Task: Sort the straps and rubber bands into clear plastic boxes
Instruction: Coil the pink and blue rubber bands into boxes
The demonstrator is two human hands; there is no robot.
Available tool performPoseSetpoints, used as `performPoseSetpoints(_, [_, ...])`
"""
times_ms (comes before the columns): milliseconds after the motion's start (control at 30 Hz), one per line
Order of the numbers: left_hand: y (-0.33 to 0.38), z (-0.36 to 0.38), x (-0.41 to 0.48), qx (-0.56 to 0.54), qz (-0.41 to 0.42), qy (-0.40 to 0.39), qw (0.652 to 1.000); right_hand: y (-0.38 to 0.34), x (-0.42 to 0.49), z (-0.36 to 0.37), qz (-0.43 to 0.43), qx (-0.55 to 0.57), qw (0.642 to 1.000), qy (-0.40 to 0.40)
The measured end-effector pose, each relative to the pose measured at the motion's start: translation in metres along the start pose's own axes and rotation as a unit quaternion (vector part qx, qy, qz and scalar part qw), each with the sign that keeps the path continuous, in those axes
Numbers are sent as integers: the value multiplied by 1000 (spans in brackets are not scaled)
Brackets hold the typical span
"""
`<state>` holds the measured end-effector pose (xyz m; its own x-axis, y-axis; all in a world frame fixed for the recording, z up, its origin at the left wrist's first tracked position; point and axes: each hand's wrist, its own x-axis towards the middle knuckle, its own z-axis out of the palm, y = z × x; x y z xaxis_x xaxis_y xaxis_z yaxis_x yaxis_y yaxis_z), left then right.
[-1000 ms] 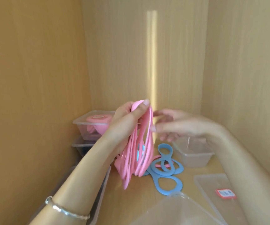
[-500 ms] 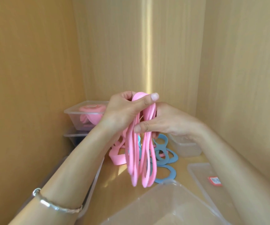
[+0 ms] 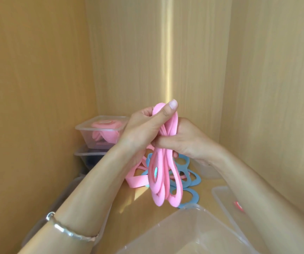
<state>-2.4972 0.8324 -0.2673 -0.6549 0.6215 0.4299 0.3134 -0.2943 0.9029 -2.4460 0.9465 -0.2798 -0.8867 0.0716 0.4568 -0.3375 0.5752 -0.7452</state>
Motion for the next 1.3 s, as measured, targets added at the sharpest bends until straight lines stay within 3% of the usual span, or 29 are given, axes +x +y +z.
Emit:
performPoseSetpoints(133, [-9,-3,2,40,-8,-53,998,-1,3,-8,-7,33,995,89])
performPoseSetpoints(267, [-18,-2,4,200,-7,-125,972,-5,1,-18,-10,62,986,154])
performPoseSetpoints(500, [-4,8,-6,194,74,-44,977,-24,-1,-11,9,143,970,198])
performPoseSetpoints(633, [11,14,-23,199,75,-5,977,-35,-5,-8,4,152,948,280])
performPoseSetpoints(733, [14,20,-45,201,68,11,977,-31,-22,-9,-23,66,939,336])
performPoseSetpoints(833, [5,30,-72,187,40,52,980,-32,-51,-8,-57,-73,953,287])
performPoseSetpoints(933, [-3,42,-98,149,-7,69,986,-33,-78,-12,-48,-140,965,217])
performPoseSetpoints(1067, [-14,45,-120,79,-57,78,992,-34,-113,-6,5,-148,981,124])
performPoseSetpoints(1167, [-15,40,-129,17,-88,92,992,-28,-134,0,49,-98,994,5])
performPoseSetpoints(1300, [-14,39,-138,-112,-143,131,975,-25,-147,20,85,-101,987,-88])
